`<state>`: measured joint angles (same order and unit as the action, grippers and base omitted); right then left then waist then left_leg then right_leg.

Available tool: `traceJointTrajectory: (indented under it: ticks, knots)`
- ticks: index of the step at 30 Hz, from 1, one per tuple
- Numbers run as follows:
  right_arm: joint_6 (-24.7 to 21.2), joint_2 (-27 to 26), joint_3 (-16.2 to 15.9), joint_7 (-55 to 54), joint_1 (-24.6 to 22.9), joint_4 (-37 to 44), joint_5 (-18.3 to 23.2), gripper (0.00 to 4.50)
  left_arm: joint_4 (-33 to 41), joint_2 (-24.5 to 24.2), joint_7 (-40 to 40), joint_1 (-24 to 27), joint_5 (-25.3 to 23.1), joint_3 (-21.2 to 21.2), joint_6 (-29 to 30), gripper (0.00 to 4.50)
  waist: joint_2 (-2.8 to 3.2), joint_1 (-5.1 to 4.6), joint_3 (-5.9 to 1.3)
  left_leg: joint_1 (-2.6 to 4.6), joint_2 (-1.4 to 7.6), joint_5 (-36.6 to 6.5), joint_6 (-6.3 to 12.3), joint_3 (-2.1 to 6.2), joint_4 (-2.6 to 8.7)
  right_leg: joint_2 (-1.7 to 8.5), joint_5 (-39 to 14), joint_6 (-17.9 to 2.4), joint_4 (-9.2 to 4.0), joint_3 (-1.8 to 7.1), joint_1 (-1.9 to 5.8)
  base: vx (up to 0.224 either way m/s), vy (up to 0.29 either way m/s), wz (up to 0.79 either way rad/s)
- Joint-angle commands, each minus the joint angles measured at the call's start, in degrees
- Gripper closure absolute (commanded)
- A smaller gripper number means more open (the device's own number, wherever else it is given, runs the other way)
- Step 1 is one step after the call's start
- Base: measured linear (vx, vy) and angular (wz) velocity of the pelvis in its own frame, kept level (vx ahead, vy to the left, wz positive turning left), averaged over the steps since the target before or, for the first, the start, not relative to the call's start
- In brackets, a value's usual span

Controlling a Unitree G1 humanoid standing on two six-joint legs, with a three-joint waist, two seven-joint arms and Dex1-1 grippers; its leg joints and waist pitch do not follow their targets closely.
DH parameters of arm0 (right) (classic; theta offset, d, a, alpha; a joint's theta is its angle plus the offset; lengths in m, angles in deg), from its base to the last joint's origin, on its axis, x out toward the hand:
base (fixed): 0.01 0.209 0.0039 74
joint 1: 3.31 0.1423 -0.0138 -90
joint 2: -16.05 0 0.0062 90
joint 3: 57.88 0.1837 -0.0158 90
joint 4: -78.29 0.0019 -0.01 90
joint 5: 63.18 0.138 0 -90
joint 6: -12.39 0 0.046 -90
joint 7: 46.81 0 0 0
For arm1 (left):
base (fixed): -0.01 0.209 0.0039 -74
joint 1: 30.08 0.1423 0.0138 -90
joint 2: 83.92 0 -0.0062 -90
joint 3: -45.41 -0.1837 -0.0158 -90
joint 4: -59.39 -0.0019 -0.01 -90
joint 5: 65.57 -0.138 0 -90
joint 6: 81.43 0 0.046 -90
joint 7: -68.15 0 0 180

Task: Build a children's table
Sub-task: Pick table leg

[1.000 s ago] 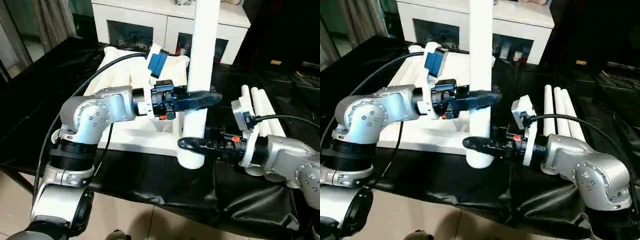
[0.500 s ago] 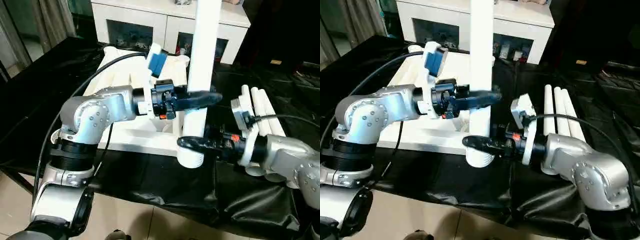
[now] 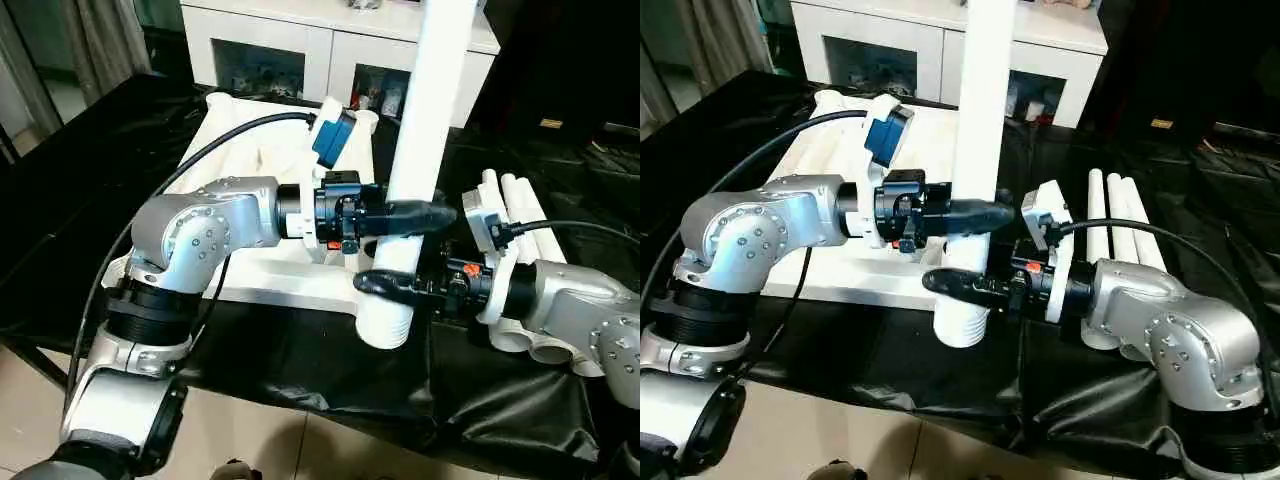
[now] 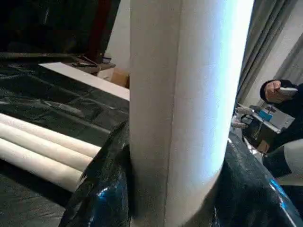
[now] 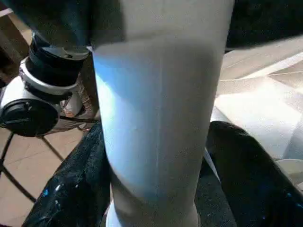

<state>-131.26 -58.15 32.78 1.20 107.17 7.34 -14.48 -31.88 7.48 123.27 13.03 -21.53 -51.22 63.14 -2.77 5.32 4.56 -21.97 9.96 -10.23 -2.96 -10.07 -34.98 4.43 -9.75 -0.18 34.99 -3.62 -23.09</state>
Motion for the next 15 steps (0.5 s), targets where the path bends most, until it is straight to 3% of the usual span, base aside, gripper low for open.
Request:
traceJointTrajectory:
  ticks: [1,11,12,15]
  knots:
    - [-0.81,0.9,-0.17,0.77,0.86,-0.03,0.55,1.37,1.69,0.03,0.97,-0.21,-0.25,-0.56,-0.8,2.6,-0.37,0.29,-4.48,0.98,2.91,-8.66,-0.5,0.82,4.27,4.12,-16.85,-9.24,-4.19,2.64,2.92,0.0,0.0,0.0]
    - [-1.65,1.25,-1.31,2.48,0.78,-0.13,1.4,1.37,1.8,0.17,1.56,-0.06,-0.56,-1.51,-1.17,2.6,-0.47,0.64,-4.71,0.89,2.91,-7.16,-0.08,0.75,4.06,4.1,-14.64,-9.98,-3.85,2.64,3.04,0.0,0.0,0.0]
    - [-1.68,1.22,-1.38,2.56,0.75,-0.08,1.47,1.72,1.81,0.2,1.59,-0.04,-0.61,-1.54,-1.17,2.6,-0.4,0.68,-4.69,0.9,2.91,-7.07,-0.05,0.76,4.07,4.1,-14.53,-10.01,-3.83,2.64,3.02,0.0,0.0,0.0]
    - [-1.84,1.03,-1.66,2.96,0.63,-0.04,1.5,1.79,1.89,0.07,2.06,-0.05,-0.73,-1.83,-1.07,2.6,-0.37,0.75,-4.69,0.95,2.92,-7.09,-0.11,0.77,4.07,4.06,-14.33,-10.18,-3.82,2.61,3.0,0.0,0.0,0.0]
